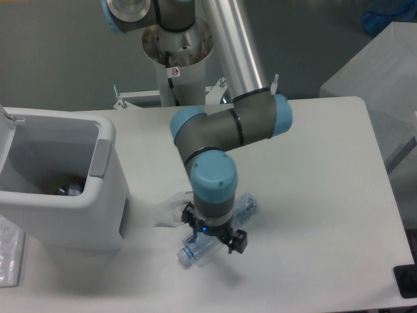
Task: Place the trash in the trash can
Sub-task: 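Move the gripper down over the clear plastic water bottle, then close the gripper on the bottle's capped end and lift it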
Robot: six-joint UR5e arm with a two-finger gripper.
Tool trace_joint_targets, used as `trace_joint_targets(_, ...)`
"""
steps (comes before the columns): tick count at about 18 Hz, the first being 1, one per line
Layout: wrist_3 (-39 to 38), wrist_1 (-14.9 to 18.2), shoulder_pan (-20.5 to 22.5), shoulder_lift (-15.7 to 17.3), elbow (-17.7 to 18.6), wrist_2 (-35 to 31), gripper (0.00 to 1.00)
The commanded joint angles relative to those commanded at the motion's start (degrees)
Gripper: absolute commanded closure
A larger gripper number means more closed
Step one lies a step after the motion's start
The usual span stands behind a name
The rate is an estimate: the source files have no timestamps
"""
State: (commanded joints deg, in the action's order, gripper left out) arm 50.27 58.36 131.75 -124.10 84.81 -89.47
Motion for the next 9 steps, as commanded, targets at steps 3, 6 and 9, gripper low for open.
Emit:
trace_joint_targets(3,-0.09,0.00,-0.53,-0.70,0.26,-0.09,0.00)
trace_joint_targets(6,-0.35,-0.09,-0.53,-1.93,-0.35,-0.87,0.00)
trace_joint_targets(9,-0.62,-0.35,-1.67,-3.78,-0.79,-3.77,0.00)
